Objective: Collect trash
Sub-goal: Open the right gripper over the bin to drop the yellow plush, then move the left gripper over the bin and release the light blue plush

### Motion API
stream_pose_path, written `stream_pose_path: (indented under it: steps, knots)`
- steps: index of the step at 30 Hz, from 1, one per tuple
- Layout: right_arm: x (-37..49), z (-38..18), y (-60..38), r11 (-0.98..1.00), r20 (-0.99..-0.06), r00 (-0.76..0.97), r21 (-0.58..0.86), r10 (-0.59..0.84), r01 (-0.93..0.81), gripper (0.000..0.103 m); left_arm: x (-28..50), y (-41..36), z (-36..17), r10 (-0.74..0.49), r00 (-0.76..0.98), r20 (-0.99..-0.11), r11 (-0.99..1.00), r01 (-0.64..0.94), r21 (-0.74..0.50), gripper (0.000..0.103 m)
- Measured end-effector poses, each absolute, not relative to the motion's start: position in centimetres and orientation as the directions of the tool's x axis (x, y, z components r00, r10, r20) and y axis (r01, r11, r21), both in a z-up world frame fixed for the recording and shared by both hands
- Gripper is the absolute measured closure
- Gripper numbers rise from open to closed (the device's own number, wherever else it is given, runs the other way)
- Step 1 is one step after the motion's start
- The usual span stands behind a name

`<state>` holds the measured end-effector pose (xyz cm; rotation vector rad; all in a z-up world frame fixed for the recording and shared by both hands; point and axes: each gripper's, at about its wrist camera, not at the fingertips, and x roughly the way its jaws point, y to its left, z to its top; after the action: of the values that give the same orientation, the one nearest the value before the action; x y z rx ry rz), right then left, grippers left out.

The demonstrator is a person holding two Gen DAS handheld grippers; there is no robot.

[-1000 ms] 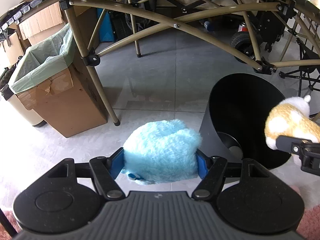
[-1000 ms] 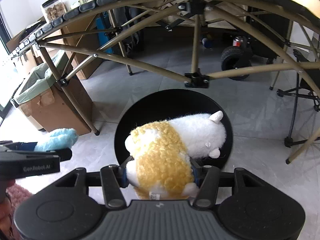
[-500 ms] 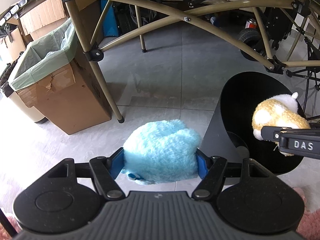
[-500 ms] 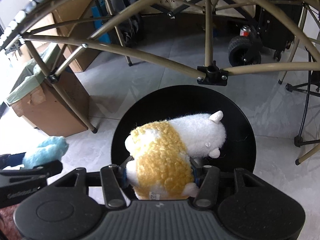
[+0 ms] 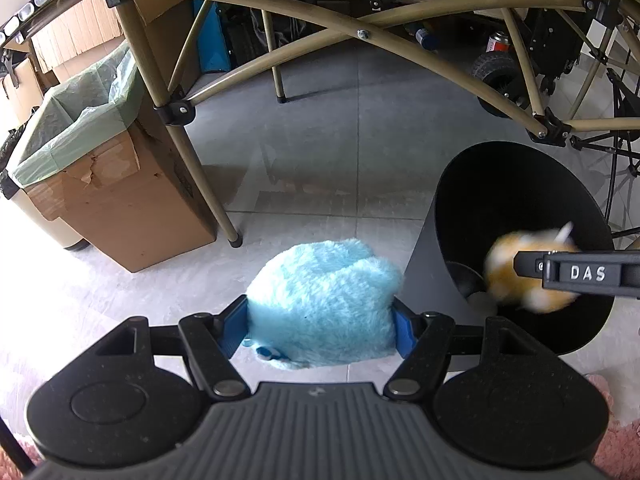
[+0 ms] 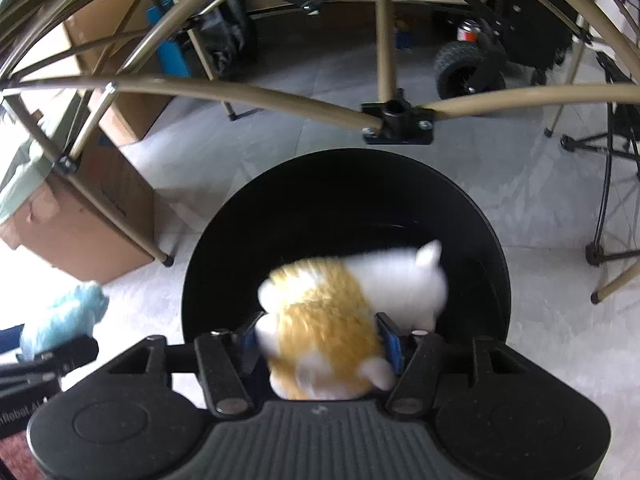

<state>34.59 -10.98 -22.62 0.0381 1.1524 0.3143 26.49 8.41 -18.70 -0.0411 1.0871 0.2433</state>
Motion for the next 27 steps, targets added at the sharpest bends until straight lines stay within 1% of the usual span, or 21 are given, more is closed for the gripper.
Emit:
stream_pose_path:
  steps: [1, 3, 9, 27]
  knots:
    - [34.7, -22.6, -11.1, 0.957, -0.893, 0.366, 0.191, 0.261, -0.217, 0.025, 26.5, 8.4, -18.8, 0.175, 0.440, -0.881, 0.973, -0.215, 0.086, 0.032]
    - [34.7, -22.7, -11.2, 0.960, -0.896, 0.363, 0.187, 0.254, -0.210, 0.017, 26.6, 8.4, -18.8, 0.174, 0.439, -0.881, 0.973, -0.213, 0.086, 0.032]
    - [34.6, -22.8, -11.4, 0.960, -0.904, 0.350, 0.176, 0.244, -0.217, 0.001, 26.5, 8.4, -18.8, 0.171, 0.444, -0.880, 0.974, -0.208, 0.084, 0.032]
    - [34.0, -20.7, -12.9, 0.960, -0.891, 0.378, 0.178, 0.250, -0.216, 0.000, 26.2, 7.6, -17.8, 0.166, 0.478, -0.862, 0.977, -0.197, 0.079, 0.032]
